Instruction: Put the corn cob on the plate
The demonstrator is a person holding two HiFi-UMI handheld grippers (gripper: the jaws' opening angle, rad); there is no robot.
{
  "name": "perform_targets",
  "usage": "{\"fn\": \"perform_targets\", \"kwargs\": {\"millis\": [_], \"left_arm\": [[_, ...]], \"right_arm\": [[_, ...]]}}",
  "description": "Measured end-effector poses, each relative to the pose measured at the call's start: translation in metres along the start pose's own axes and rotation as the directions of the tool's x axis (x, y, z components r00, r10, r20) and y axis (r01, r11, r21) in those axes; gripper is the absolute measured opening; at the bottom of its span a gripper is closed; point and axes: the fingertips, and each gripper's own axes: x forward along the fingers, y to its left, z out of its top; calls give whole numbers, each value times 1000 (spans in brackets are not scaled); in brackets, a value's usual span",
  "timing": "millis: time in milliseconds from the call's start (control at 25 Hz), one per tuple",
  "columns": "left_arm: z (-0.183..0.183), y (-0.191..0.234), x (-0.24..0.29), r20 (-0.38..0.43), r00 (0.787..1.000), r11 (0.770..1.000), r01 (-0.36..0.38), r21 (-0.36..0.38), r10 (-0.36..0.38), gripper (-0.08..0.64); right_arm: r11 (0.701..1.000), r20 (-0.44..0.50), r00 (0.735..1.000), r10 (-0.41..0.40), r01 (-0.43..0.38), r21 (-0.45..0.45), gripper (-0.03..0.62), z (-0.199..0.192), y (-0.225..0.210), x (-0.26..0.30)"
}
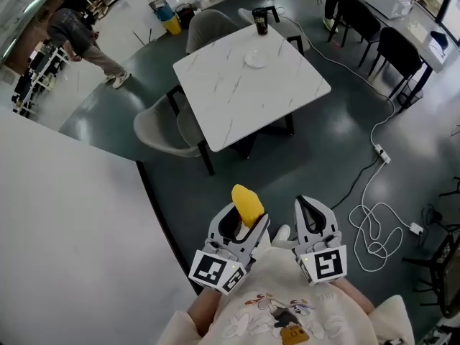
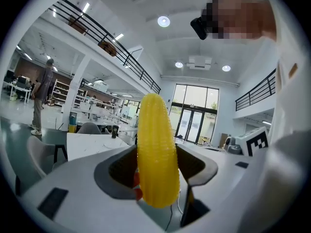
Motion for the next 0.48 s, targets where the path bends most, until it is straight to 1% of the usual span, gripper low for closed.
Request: {"fn": "perform_targets", "kwargs": {"millis": [120,320,480], "left_arm": [[4,-1,9,4,1000,1000,2,1,-2,259],[13,6,35,11,1000,1000,16,15,-16,259],[21,24,54,9,1000,999,28,21,-28,259]], "right_arm": [[999,-2,1000,30,-29,41,5,-3,-6,1],[998,0,1000,8,-8,56,5,-2,-27,20],[998,11,1000,-7,7,59,5,4,-37,42]]}}
